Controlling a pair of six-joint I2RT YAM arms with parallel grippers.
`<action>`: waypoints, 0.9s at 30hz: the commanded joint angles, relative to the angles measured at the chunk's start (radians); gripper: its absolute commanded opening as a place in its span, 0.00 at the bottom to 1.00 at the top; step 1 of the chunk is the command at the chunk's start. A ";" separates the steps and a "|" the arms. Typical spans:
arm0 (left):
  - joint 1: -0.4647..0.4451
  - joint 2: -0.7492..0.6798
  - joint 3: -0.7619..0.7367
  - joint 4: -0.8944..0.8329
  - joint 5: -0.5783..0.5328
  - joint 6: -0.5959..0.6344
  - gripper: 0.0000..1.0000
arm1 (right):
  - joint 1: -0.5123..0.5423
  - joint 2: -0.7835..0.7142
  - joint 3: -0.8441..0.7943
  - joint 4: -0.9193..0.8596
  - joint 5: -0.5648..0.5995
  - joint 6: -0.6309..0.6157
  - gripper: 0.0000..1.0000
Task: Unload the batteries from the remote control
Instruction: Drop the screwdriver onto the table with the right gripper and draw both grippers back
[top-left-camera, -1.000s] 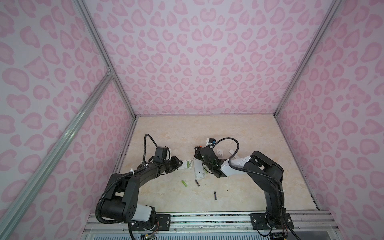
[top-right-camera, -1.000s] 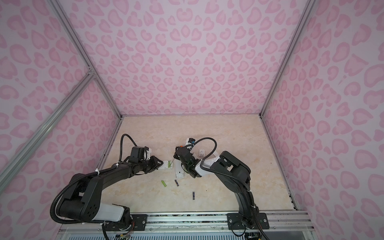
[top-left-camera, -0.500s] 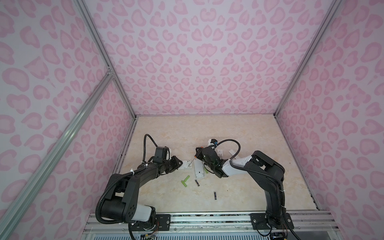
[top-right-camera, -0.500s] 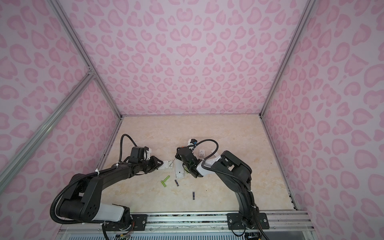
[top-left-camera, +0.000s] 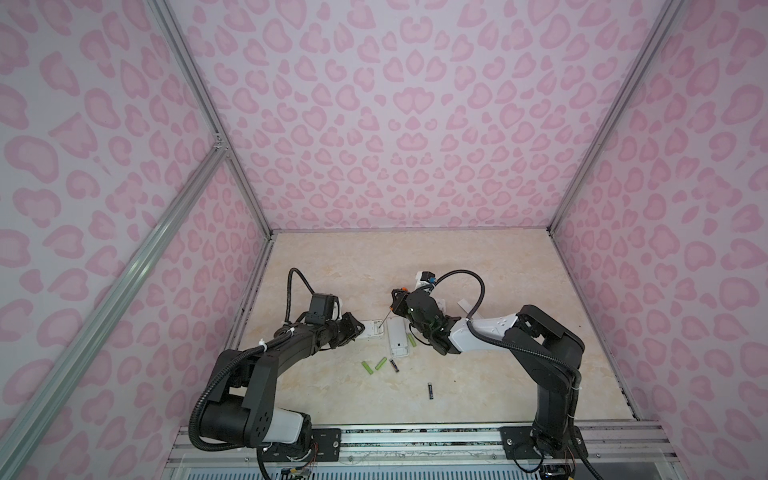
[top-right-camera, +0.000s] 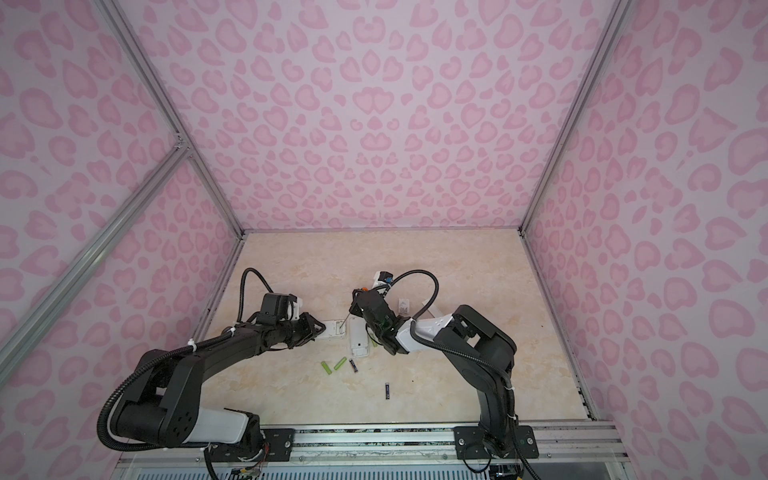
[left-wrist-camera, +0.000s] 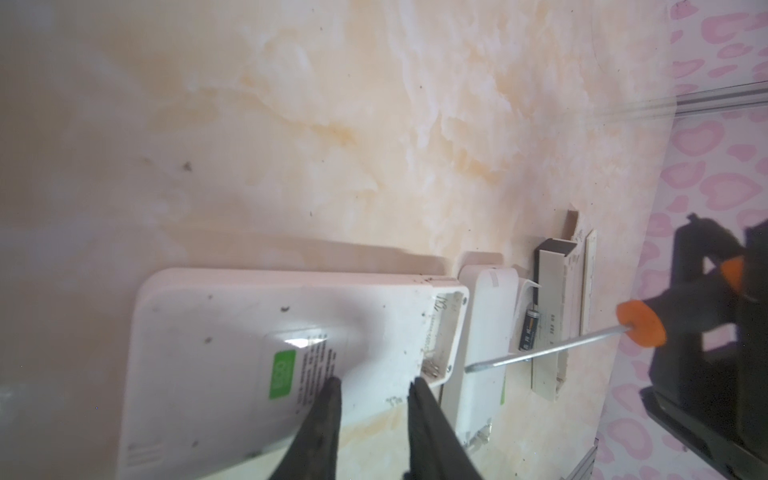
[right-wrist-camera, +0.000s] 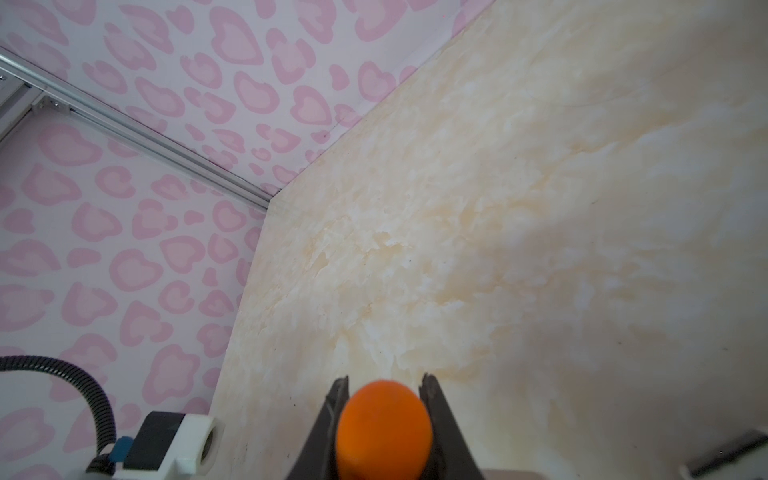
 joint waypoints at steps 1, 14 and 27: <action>0.002 -0.016 0.025 -0.086 -0.018 0.023 0.34 | 0.000 -0.038 0.019 -0.050 0.017 -0.121 0.00; 0.003 -0.162 0.152 -0.270 -0.097 0.139 0.46 | -0.168 -0.341 0.029 -0.575 -0.111 -0.407 0.00; 0.006 -0.291 0.178 -0.384 -0.226 0.251 0.49 | -0.426 -0.478 -0.046 -1.182 -0.332 -0.577 0.00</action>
